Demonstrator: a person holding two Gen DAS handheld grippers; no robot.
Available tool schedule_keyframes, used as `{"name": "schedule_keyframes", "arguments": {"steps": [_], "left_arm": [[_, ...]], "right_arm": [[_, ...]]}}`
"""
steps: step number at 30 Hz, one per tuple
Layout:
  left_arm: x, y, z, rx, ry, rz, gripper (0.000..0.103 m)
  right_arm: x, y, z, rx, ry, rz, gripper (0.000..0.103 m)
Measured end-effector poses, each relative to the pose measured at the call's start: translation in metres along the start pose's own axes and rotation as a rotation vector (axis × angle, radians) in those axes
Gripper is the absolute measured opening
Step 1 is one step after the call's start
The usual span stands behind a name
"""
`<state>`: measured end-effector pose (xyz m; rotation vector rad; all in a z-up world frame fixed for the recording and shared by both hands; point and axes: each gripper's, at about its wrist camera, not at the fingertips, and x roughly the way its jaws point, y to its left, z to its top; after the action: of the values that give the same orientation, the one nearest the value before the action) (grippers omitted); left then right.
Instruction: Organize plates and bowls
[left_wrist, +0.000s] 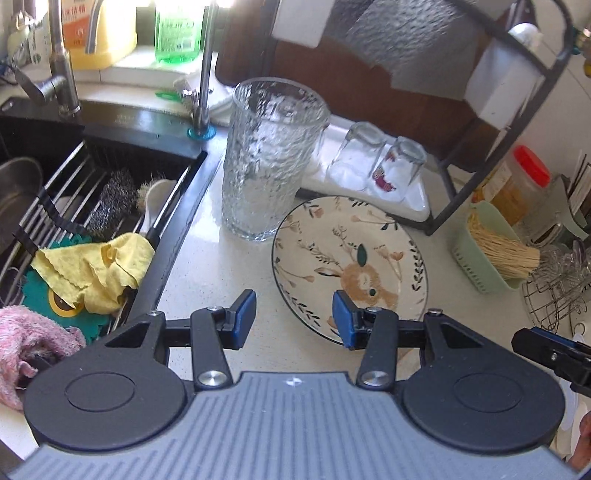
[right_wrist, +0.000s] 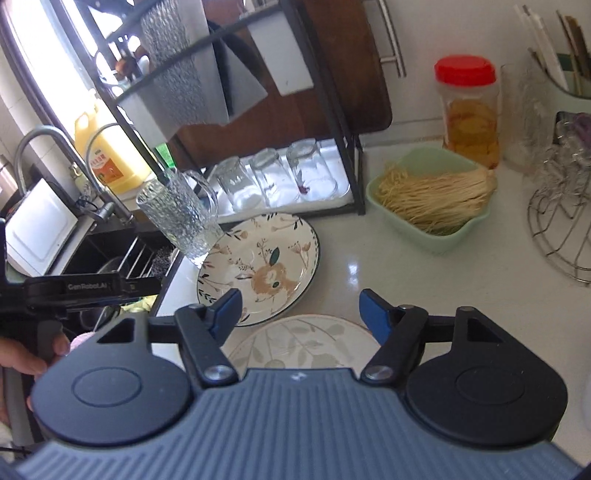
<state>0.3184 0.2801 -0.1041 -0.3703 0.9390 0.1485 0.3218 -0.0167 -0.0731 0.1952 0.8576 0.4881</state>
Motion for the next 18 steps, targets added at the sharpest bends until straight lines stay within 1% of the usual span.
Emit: {"name": "schedule_keyframes", "arguments": {"steps": [1,2,4,7,10,14,16,18], "left_arm": [[0.006,0.005,0.002,-0.020,0.011,-0.013,0.052],[0.013,0.009,0.005,-0.039,0.022,-0.023,0.052],[0.026,0.015,0.010,-0.058,0.041,-0.027,0.050],[0.041,0.022,0.017,-0.066,0.054,-0.050,0.050],[0.055,0.025,0.024,-0.053,0.078,-0.069,0.044],[0.066,0.019,0.033,-0.004,0.092,-0.091,0.043],[0.073,0.018,0.038,-0.004,0.115,-0.099,0.042],[0.079,0.017,0.041,0.000,0.128,-0.106,0.040]], "right_arm": [[0.007,0.003,0.001,-0.001,0.010,-0.002,0.068],[0.014,0.005,0.002,0.001,0.022,-0.006,0.061],[0.029,0.008,0.005,0.011,0.052,-0.023,0.055],[0.047,0.009,0.006,0.015,0.071,-0.051,0.049],[0.064,0.006,0.008,0.046,0.086,-0.071,0.041],[0.081,0.004,0.013,0.072,0.095,-0.085,0.041],[0.091,0.003,0.017,0.081,0.104,-0.084,0.041],[0.098,0.003,0.020,0.083,0.103,-0.101,0.041]]}}
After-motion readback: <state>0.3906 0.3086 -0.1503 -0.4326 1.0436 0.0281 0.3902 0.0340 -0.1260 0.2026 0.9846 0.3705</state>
